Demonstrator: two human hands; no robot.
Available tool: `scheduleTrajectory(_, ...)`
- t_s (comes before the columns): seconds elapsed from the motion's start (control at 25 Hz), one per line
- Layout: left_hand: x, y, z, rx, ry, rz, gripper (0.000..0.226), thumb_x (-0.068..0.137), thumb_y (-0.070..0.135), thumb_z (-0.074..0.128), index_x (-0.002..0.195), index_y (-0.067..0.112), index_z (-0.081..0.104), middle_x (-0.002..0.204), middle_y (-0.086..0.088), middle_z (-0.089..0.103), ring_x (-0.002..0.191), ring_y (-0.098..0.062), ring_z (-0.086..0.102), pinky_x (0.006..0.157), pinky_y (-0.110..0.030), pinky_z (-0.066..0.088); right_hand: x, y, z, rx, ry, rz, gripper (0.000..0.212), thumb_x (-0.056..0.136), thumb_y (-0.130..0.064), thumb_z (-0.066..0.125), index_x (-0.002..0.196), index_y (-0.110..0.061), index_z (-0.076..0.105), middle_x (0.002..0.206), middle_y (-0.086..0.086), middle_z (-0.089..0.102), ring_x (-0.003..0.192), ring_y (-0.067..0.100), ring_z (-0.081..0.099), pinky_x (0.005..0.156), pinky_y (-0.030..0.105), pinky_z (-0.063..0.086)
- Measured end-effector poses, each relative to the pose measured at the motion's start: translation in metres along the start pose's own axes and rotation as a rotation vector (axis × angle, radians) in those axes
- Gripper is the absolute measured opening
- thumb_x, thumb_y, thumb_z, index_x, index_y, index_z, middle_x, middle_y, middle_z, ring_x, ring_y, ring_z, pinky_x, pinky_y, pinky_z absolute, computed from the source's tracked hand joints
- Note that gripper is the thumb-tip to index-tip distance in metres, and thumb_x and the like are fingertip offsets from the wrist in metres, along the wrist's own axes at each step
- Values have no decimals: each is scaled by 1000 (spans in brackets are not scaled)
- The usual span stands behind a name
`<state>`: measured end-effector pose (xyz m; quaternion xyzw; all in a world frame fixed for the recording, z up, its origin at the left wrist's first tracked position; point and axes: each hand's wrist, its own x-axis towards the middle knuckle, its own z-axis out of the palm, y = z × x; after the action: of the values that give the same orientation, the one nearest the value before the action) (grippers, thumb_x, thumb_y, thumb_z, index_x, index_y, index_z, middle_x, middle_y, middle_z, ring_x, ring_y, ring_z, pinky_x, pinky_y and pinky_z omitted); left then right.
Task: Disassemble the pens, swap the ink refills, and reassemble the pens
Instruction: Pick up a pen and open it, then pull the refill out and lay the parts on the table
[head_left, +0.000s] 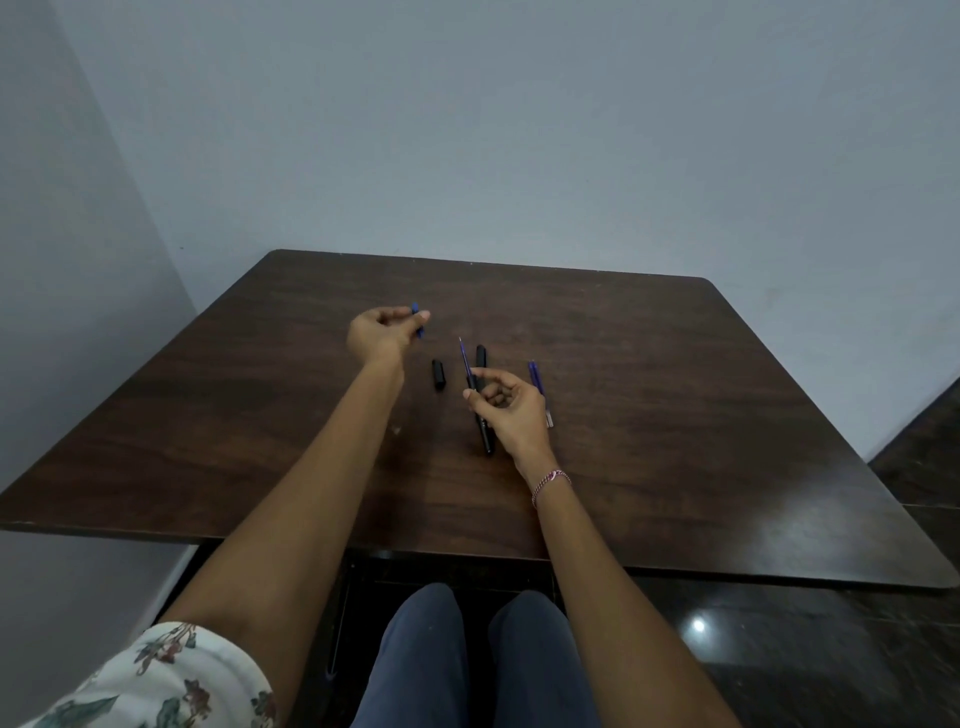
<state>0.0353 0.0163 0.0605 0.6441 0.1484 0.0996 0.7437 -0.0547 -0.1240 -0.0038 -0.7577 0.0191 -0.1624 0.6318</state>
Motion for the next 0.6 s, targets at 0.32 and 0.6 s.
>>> scheduleTrajectory(0.32, 4, -28, -23, 877, -13, 59, 18, 71, 23, 82, 84, 15, 74, 94, -5, 73, 88, -17, 65, 66, -30, 49, 5, 4, 2, 15, 23, 9, 34, 78, -18, 77, 111, -19, 68, 71, -1, 60, 70, 8, 55, 73, 17, 51)
scheduleTrajectory(0.6, 5, -33, -22, 897, -1, 185, 16, 76, 25, 77, 88, 17, 71, 93, -3, 72, 88, -17, 65, 68, -30, 50, 7, 8, 2, 35, 30, 20, 39, 75, -21, 79, 112, -17, 68, 74, -2, 63, 73, 9, 59, 77, 19, 53)
